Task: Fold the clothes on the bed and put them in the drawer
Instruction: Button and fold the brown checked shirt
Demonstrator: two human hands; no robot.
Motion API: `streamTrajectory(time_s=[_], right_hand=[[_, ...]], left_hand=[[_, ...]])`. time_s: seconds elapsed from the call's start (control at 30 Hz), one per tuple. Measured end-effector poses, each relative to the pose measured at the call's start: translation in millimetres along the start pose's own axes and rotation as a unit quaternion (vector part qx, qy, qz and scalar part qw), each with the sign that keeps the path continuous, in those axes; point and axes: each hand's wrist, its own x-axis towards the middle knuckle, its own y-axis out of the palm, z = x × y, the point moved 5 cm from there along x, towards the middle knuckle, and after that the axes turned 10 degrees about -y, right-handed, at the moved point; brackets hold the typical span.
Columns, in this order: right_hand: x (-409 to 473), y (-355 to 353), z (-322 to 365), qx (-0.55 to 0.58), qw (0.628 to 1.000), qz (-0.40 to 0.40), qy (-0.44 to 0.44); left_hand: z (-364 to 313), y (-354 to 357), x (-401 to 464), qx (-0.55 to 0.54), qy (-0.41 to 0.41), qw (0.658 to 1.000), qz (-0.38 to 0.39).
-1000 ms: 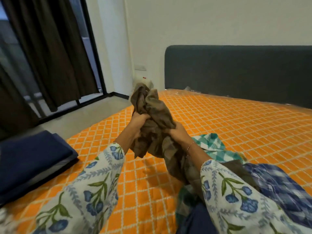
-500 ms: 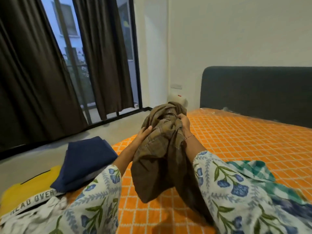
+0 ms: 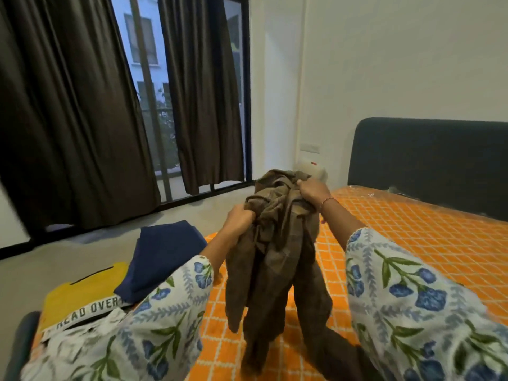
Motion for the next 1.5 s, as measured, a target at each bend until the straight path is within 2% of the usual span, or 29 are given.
streamTrajectory(time_s=[0.03,0.1,0.17,0.27,0.4,0.47,0.53,0.57,0.63,0.67,0.7,0.77,0.83,0.9,1.0,1.03,1.1,1.17,1.2,1.27,1.33,1.4,1.5], right_hand=[[-7,-14,2,-0.067,0.997,-0.023,-0.003],[-12,-31,2,-0.098,0.994,-0.055,-0.006],[-14,-34,5,-0.047,0.998,-0.027,-0.021],[-19,-28,3,0.106,0.993,0.042,0.006],[-23,-26,5,0.177,0.98,0.074,0.052],[-22,-31,9,0.169,0.981,0.081,0.05],[-22,-38,11,0.149,0.984,0.093,0.042],[-22,-41,11,0.148,0.982,0.106,0.041],[-20,-43,10,0.17,0.975,0.135,0.039],[-18,-43,9,0.178,0.973,0.143,0.033],[-18,-41,9,0.189,0.971,0.142,0.021],[-16,-36,7,0.212,0.969,0.126,0.007],[-12,-34,9,0.212,0.972,0.1,-0.031],[-8,-44,11,0.172,0.98,0.05,-0.091],[-2,-67,-11,0.14,0.984,-0.003,-0.11],[-4,-70,-20,0.102,0.988,0.014,-0.117],[-11,-60,-38,0.031,0.985,0.109,-0.132],[-25,-41,-49,0.038,0.973,0.187,-0.13],[-28,-32,-53,0.031,0.974,0.187,-0.127],[-22,-25,-59,0.002,0.988,0.096,-0.118],[-12,-29,-63,0.056,0.995,0.015,-0.082],[-2,-35,-60,0.108,0.992,-0.039,-0.059],[1,-47,-46,0.105,0.991,-0.069,-0.055]], left_hand=[[5,-1,7,0.046,-0.012,0.999,-0.019],[9,-2,12,0.099,-0.029,0.994,-0.04],[7,6,9,0.12,-0.022,0.992,-0.001],[-10,30,1,0.051,0.059,0.992,0.102],[-41,45,-7,-0.104,0.117,0.98,0.12],[-47,50,-5,-0.099,0.113,0.982,0.117],[-49,55,-3,-0.077,0.097,0.98,0.153],[-48,57,-1,-0.089,0.078,0.977,0.178],[-52,54,-1,-0.18,0.042,0.959,0.217],[-55,53,-1,-0.204,0.046,0.951,0.227],[-61,54,-2,-0.176,0.068,0.954,0.234],[-69,57,-2,-0.035,0.139,0.968,0.204],[-71,51,4,0.034,0.159,0.982,0.099],[-67,37,5,-0.033,0.131,0.99,0.042],[-56,18,4,-0.169,0.048,0.984,0.038],[-52,13,5,-0.187,0.032,0.981,0.043],[-49,8,6,-0.2,0.019,0.978,0.054],[-50,8,4,-0.217,0.014,0.973,0.077],[-52,11,2,-0.237,0.015,0.967,0.094],[-52,11,-5,-0.265,0.01,0.957,0.117],[-49,6,-4,-0.259,0.008,0.958,0.123],[-43,-6,3,-0.171,0.015,0.98,0.098],[-38,-16,11,-0.005,0.04,0.997,0.063]])
